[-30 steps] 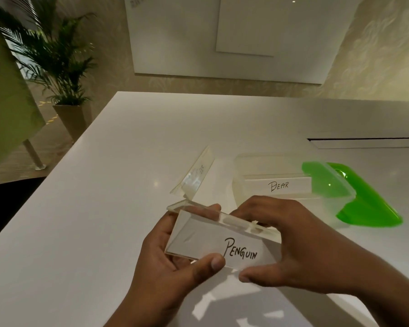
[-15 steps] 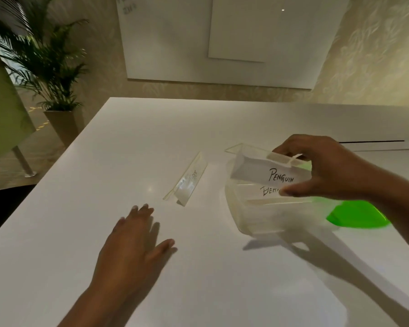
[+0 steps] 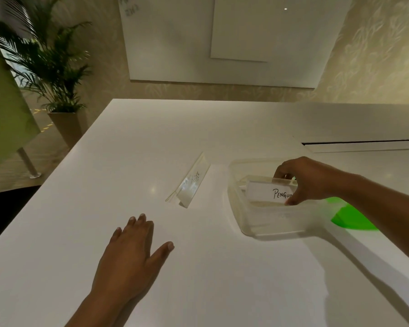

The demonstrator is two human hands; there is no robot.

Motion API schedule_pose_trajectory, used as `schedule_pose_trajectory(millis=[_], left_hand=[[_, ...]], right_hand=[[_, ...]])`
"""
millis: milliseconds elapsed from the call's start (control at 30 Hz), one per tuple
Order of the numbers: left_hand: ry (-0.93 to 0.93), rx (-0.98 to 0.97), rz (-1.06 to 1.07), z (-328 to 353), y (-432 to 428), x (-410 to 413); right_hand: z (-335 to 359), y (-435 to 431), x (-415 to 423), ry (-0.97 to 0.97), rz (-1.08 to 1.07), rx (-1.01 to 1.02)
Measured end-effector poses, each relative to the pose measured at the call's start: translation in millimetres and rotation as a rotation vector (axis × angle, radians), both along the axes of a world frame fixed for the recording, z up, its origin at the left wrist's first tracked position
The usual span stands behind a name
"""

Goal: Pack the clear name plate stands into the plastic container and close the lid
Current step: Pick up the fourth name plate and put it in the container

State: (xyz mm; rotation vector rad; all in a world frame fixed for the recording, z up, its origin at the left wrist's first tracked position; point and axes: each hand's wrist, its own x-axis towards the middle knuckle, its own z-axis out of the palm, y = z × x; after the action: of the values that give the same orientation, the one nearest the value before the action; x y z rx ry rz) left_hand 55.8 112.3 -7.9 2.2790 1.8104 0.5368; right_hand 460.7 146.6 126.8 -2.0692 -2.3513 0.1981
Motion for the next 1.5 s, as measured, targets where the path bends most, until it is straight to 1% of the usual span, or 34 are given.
schedule_pose_trajectory(millis=[133, 233, 433, 567, 667, 700, 767, 800, 900, 967, 1000, 1067, 1100, 1167, 1233, 1300, 1333, 1500], left_hand=[[-0.020, -0.002, 0.001, 0.3, 0.4, 0.5], [-0.005, -0.009, 0.000, -0.6, 1.2, 0.5], [0.000, -0.006, -0.003, -3.2, 3.0, -0.3], [-0.003, -0.002, -0.002, -5.1, 3.5, -1.4], [-0.005, 0.006, 0.000, -4.6, 3.5, -0.7], [-0.013, 0.008, 0.003, -4.4, 3.2, -0.4], [-0.027, 0.013, 0.008, -3.8, 2.8, 0.1], [-0.027, 0.013, 0.009, -3.6, 2.8, 0.2], [-0.020, 0.022, 0.014, -4.0, 2.7, 0.2], [-0.023, 0.022, 0.014, -4.6, 2.2, 0.5], [-0.027, 0.017, 0.013, -4.6, 2.0, 0.9], [-0.056, -0.006, 0.021, -3.7, 3.0, 1.7], [-0.088, -0.023, 0.039, -1.9, 4.0, 2.2], [-0.174, -0.036, 0.079, 4.5, 7.7, 4.2], [-0.221, -0.001, 0.071, 13.2, 14.1, 8.0], [-0.253, 0.016, 0.041, 22.5, 23.3, 13.6], [-0.276, 0.011, 0.034, 26.5, 29.2, 16.9], [-0.403, -0.047, 0.076, 35.1, 59.5, 34.9]], right_hand=[[-9.1, 2.3, -7.0, -0.073, 0.003, -0.076], [-12.6, 4.3, -11.9, -0.088, 0.003, -0.134], [-18.9, 9.0, -15.6, -0.166, 0.080, -0.205], [-20.0, 12.7, -15.7, -0.137, 0.092, -0.256], [-15.3, 14.4, -11.0, -0.030, 0.060, -0.307], [-10.9, 13.8, -10.5, 0.014, 0.046, -0.294], [1.0, 11.8, -13.6, 0.108, 0.026, -0.173], [7.0, 9.4, -17.8, 0.169, 0.016, -0.077], [20.1, -11.7, -49.1, 0.430, 0.018, 0.279], [17.0, -36.8, -81.8, 0.547, 0.131, 0.500], [9.4, -50.6, -99.7, 0.576, 0.206, 0.579], [-16.9, -77.1, -134.1, 0.605, 0.303, 0.627], [-33.0, -88.1, -148.4, 0.617, 0.318, 0.591], [-63.8, -101.8, -167.1, 0.598, 0.310, 0.440], [-89.9, -104.8, -174.4, 0.455, 0.291, 0.282], [-109.5, -102.9, -172.9, 0.264, 0.265, 0.171], [-116.2, -102.3, -170.4, 0.209, 0.244, 0.134], [-127.4, -102.8, -165.2, 0.212, 0.192, 0.077]])
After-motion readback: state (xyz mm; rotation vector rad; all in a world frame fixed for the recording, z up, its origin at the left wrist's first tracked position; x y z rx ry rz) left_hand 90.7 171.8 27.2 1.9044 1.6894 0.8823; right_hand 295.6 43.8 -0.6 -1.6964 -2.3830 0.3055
